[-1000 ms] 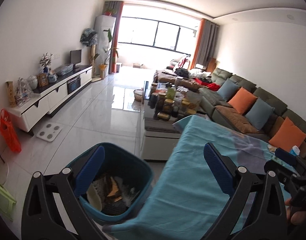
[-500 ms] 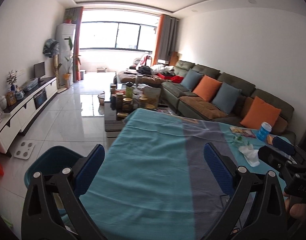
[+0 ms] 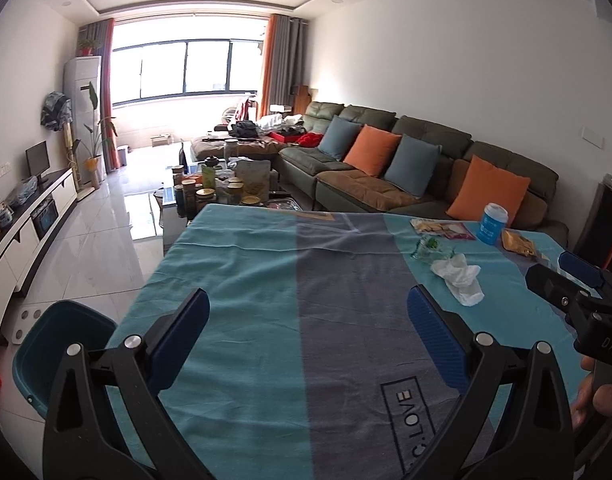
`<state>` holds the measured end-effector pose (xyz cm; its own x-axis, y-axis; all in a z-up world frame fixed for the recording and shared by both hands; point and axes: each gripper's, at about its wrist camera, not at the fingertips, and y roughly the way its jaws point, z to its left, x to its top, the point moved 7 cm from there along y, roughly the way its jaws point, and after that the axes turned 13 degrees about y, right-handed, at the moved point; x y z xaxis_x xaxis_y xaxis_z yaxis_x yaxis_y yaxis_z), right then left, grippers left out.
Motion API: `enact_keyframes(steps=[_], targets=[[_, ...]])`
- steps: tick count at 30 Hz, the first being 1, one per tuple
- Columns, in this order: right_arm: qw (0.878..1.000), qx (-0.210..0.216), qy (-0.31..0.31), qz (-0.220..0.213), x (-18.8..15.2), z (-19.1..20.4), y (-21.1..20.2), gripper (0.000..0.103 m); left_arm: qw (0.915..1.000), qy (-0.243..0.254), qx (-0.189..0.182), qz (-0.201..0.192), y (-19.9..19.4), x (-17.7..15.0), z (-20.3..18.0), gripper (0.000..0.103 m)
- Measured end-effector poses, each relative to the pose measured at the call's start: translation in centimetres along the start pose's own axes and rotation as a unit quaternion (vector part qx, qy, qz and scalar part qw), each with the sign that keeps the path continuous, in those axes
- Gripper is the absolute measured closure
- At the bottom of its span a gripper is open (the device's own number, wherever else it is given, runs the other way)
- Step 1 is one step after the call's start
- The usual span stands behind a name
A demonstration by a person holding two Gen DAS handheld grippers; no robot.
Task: Collect trash
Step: 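Move both tools back over the table toward the tissue, then grasp the white tissue with the right tool while the left tool grasps the clear plastic bag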
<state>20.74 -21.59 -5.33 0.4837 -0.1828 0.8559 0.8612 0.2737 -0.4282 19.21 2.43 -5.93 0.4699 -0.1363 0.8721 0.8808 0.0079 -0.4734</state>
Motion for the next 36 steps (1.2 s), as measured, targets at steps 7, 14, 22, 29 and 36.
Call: enact_keyframes(steps=[7, 14, 22, 29, 36], targets=[[0.999, -0.029, 0.017, 0.007, 0.0, -2.9, 1.2, 0.007, 0.9995, 0.023, -0.019, 0.005, 2.4, 0.9, -2.0, 0.006], [0.999, -0.042, 0.022, 0.026, -0.3, -4.2, 3.4, 0.007, 0.9986, 0.039, -0.033, 0.011, 4.9, 2.3, -3.1, 0.006], [0.997, -0.056, 0.031, 0.052, -0.4, -6.2, 6.4, 0.007, 0.9964, 0.054, -0.060, 0.025, 9.6, 4.4, -5.7, 0.006], [0.995, -0.062, 0.025, 0.080, -0.5, -7.1, 9.3, 0.007, 0.9922, 0.057, -0.098, 0.051, 14.8, 5.9, -8.5, 0.006], [0.991, -0.067, 0.010, 0.114, -0.9, -7.4, 11.9, 0.015, 0.9833, 0.073, -0.142, 0.088, 20.5, 7.4, -11.9, 0.006]])
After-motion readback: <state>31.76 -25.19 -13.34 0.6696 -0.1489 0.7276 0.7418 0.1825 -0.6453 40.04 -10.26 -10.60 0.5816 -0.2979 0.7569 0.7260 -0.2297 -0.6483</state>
